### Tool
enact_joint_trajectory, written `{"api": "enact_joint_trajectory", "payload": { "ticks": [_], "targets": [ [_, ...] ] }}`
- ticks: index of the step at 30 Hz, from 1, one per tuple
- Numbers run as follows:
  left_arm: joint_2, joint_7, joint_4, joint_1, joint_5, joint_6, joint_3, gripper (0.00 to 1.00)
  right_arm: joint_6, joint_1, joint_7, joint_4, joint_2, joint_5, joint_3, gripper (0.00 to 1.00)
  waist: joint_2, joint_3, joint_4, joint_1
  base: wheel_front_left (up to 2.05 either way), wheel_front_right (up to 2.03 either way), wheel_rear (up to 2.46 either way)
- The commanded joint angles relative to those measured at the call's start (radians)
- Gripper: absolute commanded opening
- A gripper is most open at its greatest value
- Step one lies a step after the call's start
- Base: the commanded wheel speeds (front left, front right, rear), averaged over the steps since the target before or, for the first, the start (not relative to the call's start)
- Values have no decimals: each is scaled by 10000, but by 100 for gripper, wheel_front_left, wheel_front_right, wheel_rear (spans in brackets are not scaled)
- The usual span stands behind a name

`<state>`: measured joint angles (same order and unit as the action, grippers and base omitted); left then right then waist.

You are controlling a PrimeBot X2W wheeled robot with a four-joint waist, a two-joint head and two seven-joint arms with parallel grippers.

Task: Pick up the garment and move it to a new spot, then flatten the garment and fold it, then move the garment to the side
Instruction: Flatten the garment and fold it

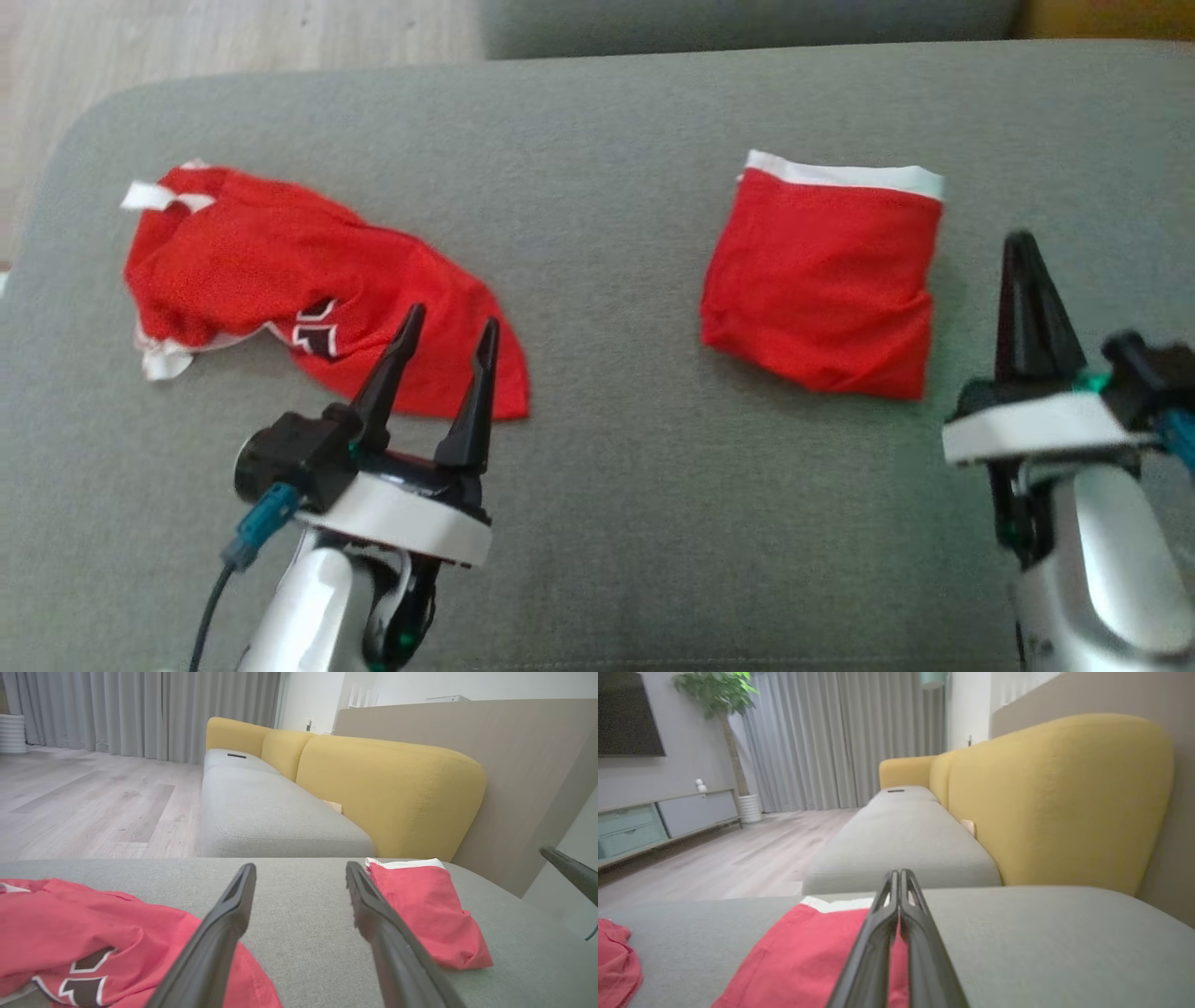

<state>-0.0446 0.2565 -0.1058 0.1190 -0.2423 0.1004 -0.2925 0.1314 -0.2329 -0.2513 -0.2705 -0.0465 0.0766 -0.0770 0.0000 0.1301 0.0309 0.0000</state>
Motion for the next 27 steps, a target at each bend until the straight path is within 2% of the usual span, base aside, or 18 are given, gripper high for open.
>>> {"api": "enact_joint_trajectory", "payload": {
  "ticks": [1,8,15,20,27],
  "targets": [
    [-56,53,338,562,-75,37,225,100,-7,-549,-84,236,-38,-121,273,0,0,196,249,0,0,0,0],
    [-56,53,303,752,-198,16,9,100,-7,-1717,180,-1182,-38,-693,285,0,0,586,1052,0,0,0,0],
    [-56,53,318,957,-317,-15,-111,100,-7,-2999,243,-3454,-38,-1581,-197,0,0,1118,1758,0,0,0,0],
    [-56,53,341,1071,-371,-37,-147,100,-7,-3726,375,-4922,-38,-2333,-914,0,0,1377,1943,0,0,0,0],
    [-56,53,307,1212,-369,-60,-121,100,-7,-4338,842,-6796,-38,-2768,-1600,0,0,1497,1921,0,0,0,0]
  ]
}}
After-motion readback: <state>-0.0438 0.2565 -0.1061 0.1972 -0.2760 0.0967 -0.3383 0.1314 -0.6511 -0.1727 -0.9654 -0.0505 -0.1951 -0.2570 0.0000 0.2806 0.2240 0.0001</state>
